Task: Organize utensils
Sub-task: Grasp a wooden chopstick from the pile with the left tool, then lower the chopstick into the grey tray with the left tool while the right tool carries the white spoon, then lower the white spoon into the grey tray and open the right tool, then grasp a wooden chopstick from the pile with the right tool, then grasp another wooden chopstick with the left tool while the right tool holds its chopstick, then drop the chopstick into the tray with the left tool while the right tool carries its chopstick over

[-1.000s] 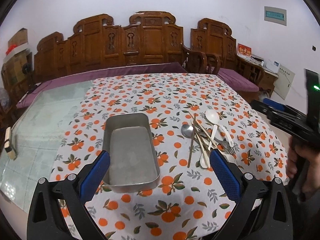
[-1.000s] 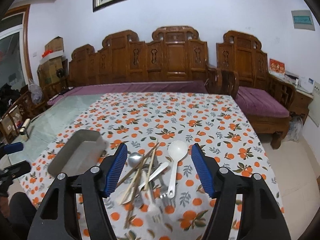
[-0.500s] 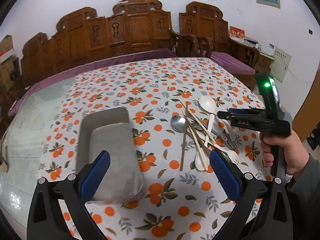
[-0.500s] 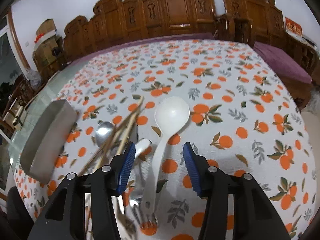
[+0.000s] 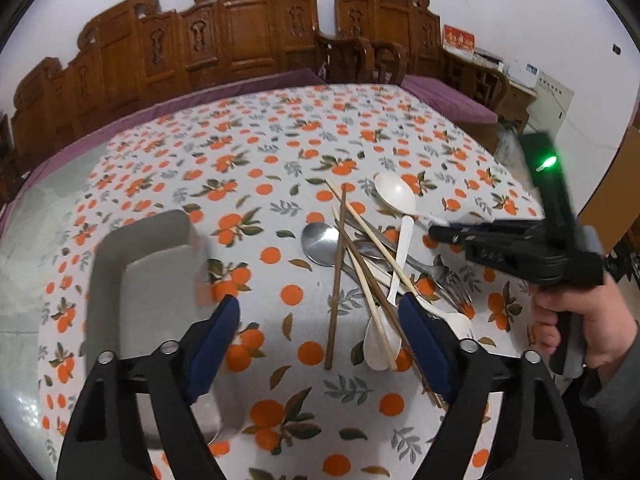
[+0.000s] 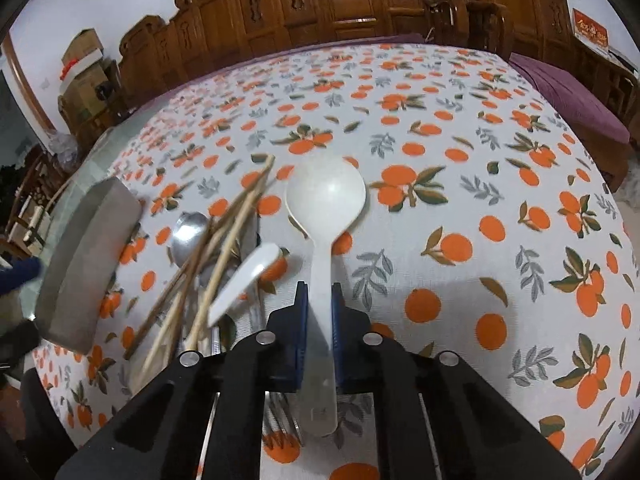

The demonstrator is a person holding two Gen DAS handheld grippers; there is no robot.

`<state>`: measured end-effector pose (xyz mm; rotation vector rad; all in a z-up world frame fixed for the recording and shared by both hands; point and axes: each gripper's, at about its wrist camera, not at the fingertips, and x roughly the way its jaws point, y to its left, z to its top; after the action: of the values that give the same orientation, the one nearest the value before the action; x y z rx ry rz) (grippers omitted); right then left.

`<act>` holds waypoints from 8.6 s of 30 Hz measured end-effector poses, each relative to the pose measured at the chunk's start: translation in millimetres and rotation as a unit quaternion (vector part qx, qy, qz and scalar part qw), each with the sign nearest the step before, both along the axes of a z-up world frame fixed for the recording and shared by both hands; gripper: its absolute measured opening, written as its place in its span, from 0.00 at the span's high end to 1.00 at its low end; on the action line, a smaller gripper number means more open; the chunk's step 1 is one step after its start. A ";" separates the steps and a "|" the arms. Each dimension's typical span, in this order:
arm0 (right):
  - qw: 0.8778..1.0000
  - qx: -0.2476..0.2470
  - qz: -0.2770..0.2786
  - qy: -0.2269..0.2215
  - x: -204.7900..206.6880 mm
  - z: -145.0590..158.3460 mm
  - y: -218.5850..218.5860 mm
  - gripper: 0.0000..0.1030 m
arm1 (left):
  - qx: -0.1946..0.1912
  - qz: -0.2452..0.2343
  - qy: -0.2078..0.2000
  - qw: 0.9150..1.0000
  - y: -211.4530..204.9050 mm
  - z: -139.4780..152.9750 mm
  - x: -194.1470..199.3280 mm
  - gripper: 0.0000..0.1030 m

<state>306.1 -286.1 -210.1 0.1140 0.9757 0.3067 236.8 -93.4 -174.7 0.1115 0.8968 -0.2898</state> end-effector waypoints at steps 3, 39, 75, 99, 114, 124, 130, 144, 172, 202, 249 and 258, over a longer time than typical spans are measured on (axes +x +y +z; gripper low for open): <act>1.000 0.004 0.000 -0.009 -2.1 6.9 -2.8 0.88 | 0.011 -0.008 0.017 1.000 -9.7 -14.4 10.9 0.37; 0.997 0.003 0.026 -0.069 -56.9 45.5 32.7 0.88 | 0.021 -0.005 0.023 0.999 14.2 -3.7 14.0 0.96; 0.991 -0.045 0.079 -0.101 -102.6 98.3 124.1 0.88 | 0.016 0.058 0.056 0.997 142.3 -9.5 0.8 0.78; 0.987 -0.039 0.151 -0.036 -49.1 85.4 238.6 0.88 | -0.015 0.118 -0.066 0.991 209.1 103.3 -43.5 0.51; 0.989 -0.042 0.142 0.029 -12.3 37.0 291.4 0.88 | -0.030 0.145 -0.055 0.987 237.9 93.4 -51.9 0.51; 0.986 -0.011 0.162 0.029 -21.4 45.9 287.0 0.86 | -0.033 0.137 -0.052 0.989 233.9 92.1 -51.6 0.51; 0.988 -0.001 0.151 -0.009 -44.2 80.3 237.6 0.86 | -0.033 0.118 -0.046 0.991 211.3 86.3 -46.2 0.51; 0.993 -0.053 0.104 -0.008 -87.1 80.7 102.7 0.86 | -0.034 0.067 -0.021 0.997 133.2 66.2 -27.0 0.50; 0.991 -0.098 0.071 0.062 -51.8 3.6 114.1 0.87 | -0.021 0.017 0.015 1.000 68.2 45.0 -38.3 0.50; 0.998 -0.034 0.043 0.020 -76.7 49.1 31.1 0.94 | 0.009 -0.009 0.081 0.997 -0.6 -36.4 34.7 0.57; 0.996 -0.010 0.081 -0.020 -91.0 93.1 100.6 0.94 | -0.023 0.007 0.042 0.999 72.2 29.9 -8.9 0.96; 0.994 -0.011 0.103 -0.024 -92.3 99.7 125.8 0.94 | -0.024 0.027 0.043 0.998 104.9 30.5 -12.2 0.96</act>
<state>213.8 -160.3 -110.4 -0.0144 0.9451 0.4856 224.6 11.5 -144.2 0.0301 0.9752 -0.2677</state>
